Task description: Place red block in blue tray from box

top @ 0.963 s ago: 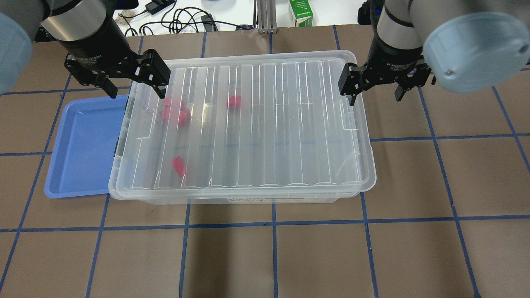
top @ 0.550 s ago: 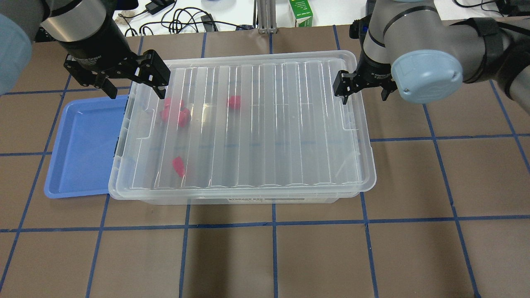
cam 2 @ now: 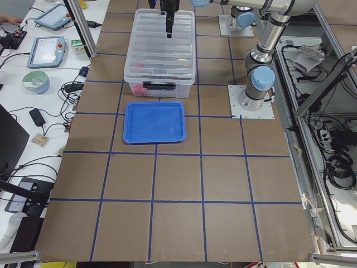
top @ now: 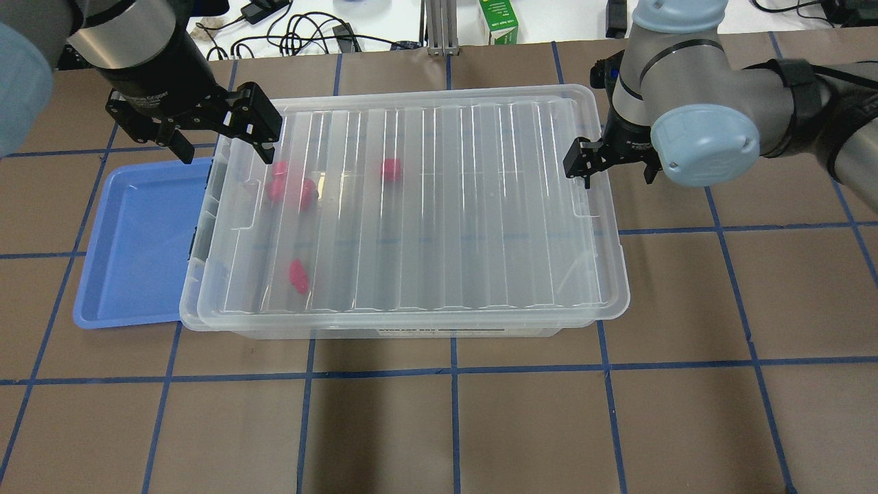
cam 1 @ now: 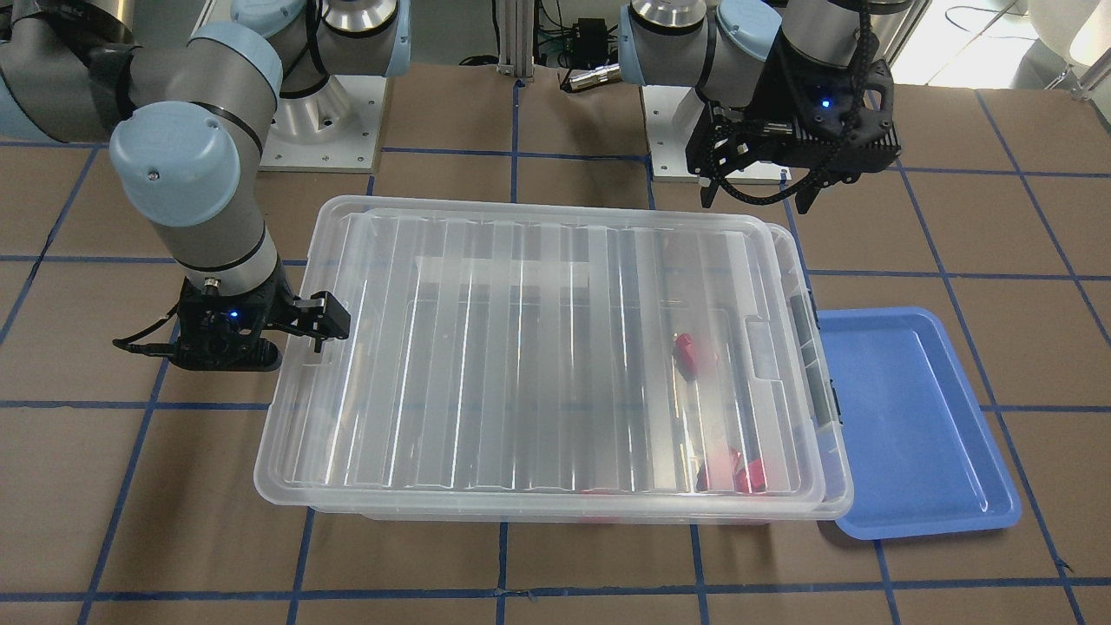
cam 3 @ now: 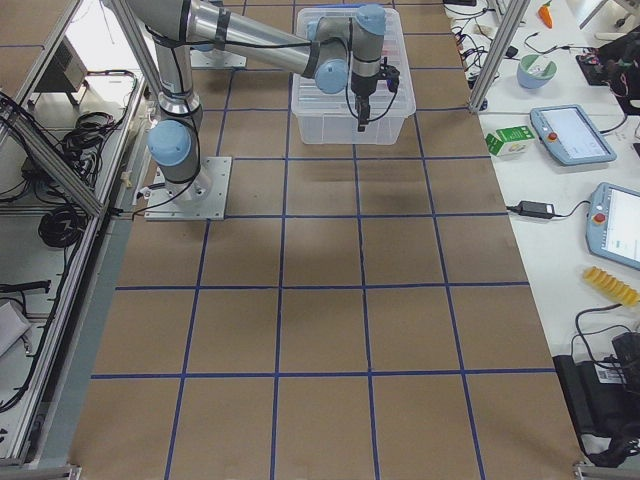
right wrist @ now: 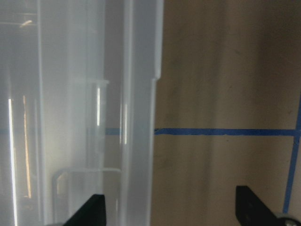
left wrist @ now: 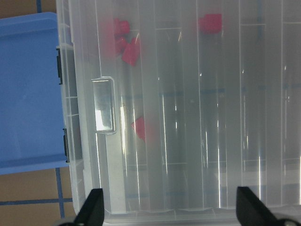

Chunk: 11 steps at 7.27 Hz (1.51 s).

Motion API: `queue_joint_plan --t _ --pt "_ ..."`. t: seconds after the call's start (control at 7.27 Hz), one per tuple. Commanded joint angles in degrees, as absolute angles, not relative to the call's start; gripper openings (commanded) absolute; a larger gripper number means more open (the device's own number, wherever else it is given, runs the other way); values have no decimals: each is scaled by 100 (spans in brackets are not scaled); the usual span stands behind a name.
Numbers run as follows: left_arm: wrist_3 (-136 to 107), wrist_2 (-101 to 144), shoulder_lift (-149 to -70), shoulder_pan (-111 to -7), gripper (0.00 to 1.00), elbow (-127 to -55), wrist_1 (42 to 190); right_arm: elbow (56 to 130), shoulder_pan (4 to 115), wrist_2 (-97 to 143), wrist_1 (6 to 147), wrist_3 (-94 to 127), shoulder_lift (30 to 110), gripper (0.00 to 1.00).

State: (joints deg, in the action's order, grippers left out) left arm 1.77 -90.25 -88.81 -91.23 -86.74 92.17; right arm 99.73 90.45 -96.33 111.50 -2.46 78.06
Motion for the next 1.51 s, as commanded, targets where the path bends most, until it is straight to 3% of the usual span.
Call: queue_joint_plan --t 0.0,0.55,1.38 --pt "176 -9018 -8886 -9123 100 -8675 9211 10011 8765 -9976 11162 -710 7822 100" --pt "176 -9018 -8886 -9123 100 -8675 9211 9976 7886 -9949 11145 -1520 7840 100" --pt "176 -9018 -8886 -9123 100 -8675 9211 9941 7400 -9984 11127 -1591 7849 100"
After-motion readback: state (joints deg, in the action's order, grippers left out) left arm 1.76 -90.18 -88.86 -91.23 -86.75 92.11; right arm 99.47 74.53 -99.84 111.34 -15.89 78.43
